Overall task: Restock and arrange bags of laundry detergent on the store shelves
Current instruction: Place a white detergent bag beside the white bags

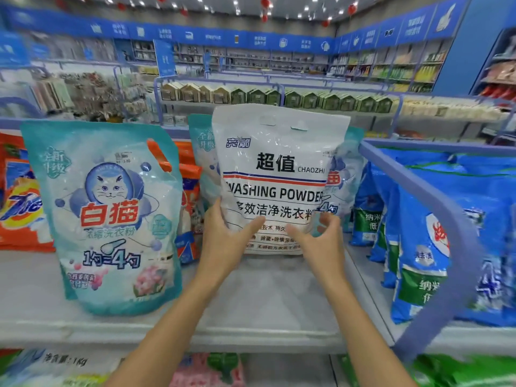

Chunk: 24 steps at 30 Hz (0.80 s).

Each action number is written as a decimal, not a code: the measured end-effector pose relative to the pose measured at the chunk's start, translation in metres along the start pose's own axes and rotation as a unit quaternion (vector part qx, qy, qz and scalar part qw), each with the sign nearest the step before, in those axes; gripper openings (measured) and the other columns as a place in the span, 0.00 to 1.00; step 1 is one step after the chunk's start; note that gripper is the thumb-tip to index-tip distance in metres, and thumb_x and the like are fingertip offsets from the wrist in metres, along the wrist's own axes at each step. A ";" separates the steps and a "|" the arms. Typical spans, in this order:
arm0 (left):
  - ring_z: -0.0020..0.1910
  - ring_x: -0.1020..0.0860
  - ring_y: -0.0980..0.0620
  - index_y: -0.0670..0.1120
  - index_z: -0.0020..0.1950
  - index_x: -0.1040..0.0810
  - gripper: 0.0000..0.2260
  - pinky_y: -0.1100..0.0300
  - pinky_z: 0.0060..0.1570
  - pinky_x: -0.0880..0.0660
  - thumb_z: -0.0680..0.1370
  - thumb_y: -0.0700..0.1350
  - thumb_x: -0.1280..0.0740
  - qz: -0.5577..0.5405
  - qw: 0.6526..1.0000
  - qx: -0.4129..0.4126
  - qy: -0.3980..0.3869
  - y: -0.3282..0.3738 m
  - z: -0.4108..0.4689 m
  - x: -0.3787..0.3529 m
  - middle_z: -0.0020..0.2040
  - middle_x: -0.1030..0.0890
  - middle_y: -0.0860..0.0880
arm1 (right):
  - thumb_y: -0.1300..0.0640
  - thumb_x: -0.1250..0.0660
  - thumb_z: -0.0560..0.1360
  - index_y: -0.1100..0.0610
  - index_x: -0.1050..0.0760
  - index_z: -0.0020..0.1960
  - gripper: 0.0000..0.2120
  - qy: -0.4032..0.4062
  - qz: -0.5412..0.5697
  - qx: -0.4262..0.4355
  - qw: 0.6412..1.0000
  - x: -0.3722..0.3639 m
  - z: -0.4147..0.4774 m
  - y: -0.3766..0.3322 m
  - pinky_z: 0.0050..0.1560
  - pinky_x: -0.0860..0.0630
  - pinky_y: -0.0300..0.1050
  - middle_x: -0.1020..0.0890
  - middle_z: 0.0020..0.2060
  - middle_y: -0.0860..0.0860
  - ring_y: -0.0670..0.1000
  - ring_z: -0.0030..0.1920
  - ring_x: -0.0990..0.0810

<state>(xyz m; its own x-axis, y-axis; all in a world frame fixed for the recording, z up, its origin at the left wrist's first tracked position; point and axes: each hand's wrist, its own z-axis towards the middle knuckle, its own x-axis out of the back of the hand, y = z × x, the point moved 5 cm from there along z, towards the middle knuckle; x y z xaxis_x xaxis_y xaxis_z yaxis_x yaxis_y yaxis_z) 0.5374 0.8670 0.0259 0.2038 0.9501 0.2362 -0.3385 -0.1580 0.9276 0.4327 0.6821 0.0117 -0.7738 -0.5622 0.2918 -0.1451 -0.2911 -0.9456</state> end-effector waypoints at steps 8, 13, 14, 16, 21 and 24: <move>0.59 0.19 0.57 0.56 0.69 0.28 0.41 0.56 0.59 0.21 0.60 0.58 0.15 -0.010 0.993 0.098 -0.069 -0.027 0.036 -0.009 0.59 0.17 0.59 | 0.62 0.16 0.57 0.53 0.31 0.69 0.44 -0.147 0.128 -0.063 0.979 -0.009 0.026 0.014 0.65 0.22 0.54 0.19 0.57 0.44 0.47 0.58 0.19; 0.62 0.19 0.57 0.51 0.70 0.28 0.43 0.57 0.63 0.22 0.58 0.46 0.12 0.039 0.985 0.055 -0.157 -0.030 0.026 -0.007 0.62 0.17 0.55 | 0.70 0.20 0.62 0.57 0.19 0.60 0.28 -0.143 0.191 -0.101 0.966 -0.009 0.022 0.020 0.59 0.18 0.53 0.12 0.50 0.51 0.54 0.54 0.14; 0.61 0.18 0.56 0.50 0.68 0.25 0.40 0.58 0.61 0.21 0.60 0.42 0.13 0.024 0.986 0.045 -0.161 -0.028 0.022 -0.005 0.60 0.16 0.55 | 0.69 0.20 0.63 0.58 0.17 0.58 0.25 -0.147 0.195 -0.104 0.964 -0.008 0.018 0.019 0.55 0.17 0.51 0.12 0.49 0.52 0.55 0.53 0.13; 0.56 0.16 0.57 0.51 0.65 0.21 0.35 0.57 0.58 0.19 0.60 0.40 0.14 0.002 0.987 0.044 -0.156 -0.017 0.012 0.000 0.57 0.14 0.56 | 0.67 0.19 0.63 0.57 0.16 0.55 0.22 -0.158 0.196 -0.097 0.963 -0.004 0.009 0.014 0.47 0.17 0.46 0.11 0.47 0.51 0.53 0.51 0.12; 0.53 0.15 0.56 0.52 0.62 0.20 0.33 0.58 0.52 0.19 0.59 0.41 0.14 -0.047 0.992 0.035 -0.110 0.024 -0.013 0.026 0.54 0.14 0.57 | 0.65 0.18 0.62 0.55 0.16 0.55 0.23 -0.162 0.227 -0.042 0.959 0.020 -0.021 -0.021 0.49 0.16 0.48 0.12 0.50 0.53 0.53 0.50 0.12; 0.46 0.15 0.61 0.51 0.58 0.19 0.29 0.68 0.43 0.20 0.59 0.38 0.16 -0.077 0.993 0.004 -0.090 0.062 -0.038 0.045 0.49 0.13 0.58 | 0.63 0.17 0.61 0.53 0.19 0.59 0.28 -0.191 0.219 0.026 0.957 0.041 -0.044 -0.054 0.56 0.19 0.51 0.12 0.52 0.52 0.54 0.54 0.13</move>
<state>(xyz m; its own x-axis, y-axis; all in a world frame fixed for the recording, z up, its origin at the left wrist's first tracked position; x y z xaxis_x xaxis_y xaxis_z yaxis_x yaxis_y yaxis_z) 0.4910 0.9102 0.0836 0.4136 0.9000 0.1378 -0.2828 -0.0169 0.9590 0.3819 0.7083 0.0685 -0.4702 -0.8779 -0.0900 0.1801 0.0044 -0.9836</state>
